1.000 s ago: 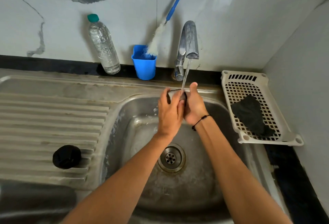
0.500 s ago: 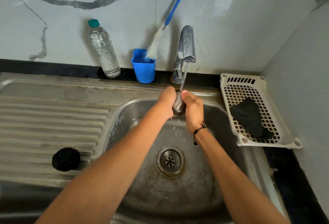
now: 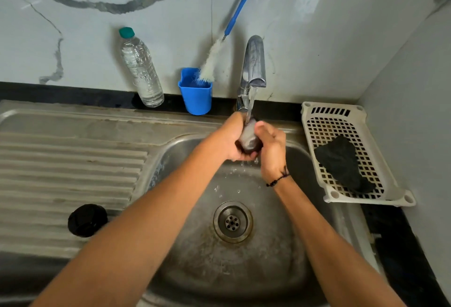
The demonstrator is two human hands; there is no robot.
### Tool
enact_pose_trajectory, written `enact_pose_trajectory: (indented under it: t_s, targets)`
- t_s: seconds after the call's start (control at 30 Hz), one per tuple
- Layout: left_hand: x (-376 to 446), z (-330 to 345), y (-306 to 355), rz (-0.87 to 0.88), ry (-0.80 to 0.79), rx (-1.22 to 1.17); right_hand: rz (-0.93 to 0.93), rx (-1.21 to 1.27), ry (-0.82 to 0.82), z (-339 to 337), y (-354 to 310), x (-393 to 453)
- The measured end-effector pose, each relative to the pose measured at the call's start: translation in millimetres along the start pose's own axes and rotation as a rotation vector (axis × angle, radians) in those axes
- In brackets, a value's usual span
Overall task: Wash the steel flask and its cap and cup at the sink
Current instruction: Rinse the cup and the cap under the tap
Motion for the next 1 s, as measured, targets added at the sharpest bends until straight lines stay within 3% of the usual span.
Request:
enact_pose_trajectory:
  t_s: [0.07,0.1,0.2,0.27,0.33,0.4,0.5,0.63,0.73,0.8,0.87,0.93,1.0]
  targets:
    - [3.8,-4.1,2.9,0.024,0.007,0.044,-0.045,-0.116,-0.097,1.6,3.3,-2.8]
    - [9.0,-3.9,3.9,0.152,0.084,0.16,-0.009,-0.144,-0.114,3.1,2.3,-1.3]
    - [23.3,1.5,-0.4,0.914,0.387,0.702,0.183,-0.237,-0.104,6.9,-1.8,16.8]
    - [20.0,-0.2,-5.7,1.32,0.434,0.712,0.37,-0.132,-0.117,8.7,-3.4,24.1]
    - [22.7,-3.5,-9.2,1.517,0.5,0.684,0.467,-0.005,-0.095,12.9,-5.2,22.0]
    - [20.5,-3.1,-5.8,1.391,0.541,0.542,0.355,0.001,-0.041,20.4,-8.8,20.2]
    - [15.5,5.8,2.5,0.909,0.466,0.375,0.172,-0.072,0.016,24.6,-11.3,18.4]
    - [2.6,2.5,18.3,0.216,0.038,0.123,-0.159,-0.312,-0.035,15.4,-5.9,8.7]
    - [-14.0,-3.9,17.7,-0.05,-0.135,0.149,-0.408,-0.546,-0.128,13.6,-3.6,-2.4]
    - [-11.8,0.9,11.2,0.017,-0.08,0.088,-0.377,-0.491,-0.041,9.6,3.0,2.1]
    - [-0.5,9.8,-2.2,0.383,0.133,0.115,-0.154,-0.261,0.086,7.1,9.3,13.9]
    - [0.3,14.7,-19.4,0.788,0.386,0.254,-0.051,-0.246,0.094,12.0,7.6,20.6]
    - [0.8,11.3,-22.7,0.867,0.43,0.251,-0.001,-0.113,0.114,12.0,7.4,20.7]
Point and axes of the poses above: each hand's wrist, its own x-axis towards the middle knuckle, its own z-axis out of the palm, y = z × x, the point moved 3 cm from there along x, towards the middle knuckle, and after that the axes turned 7 degrees about y, right-handed, at the moved point
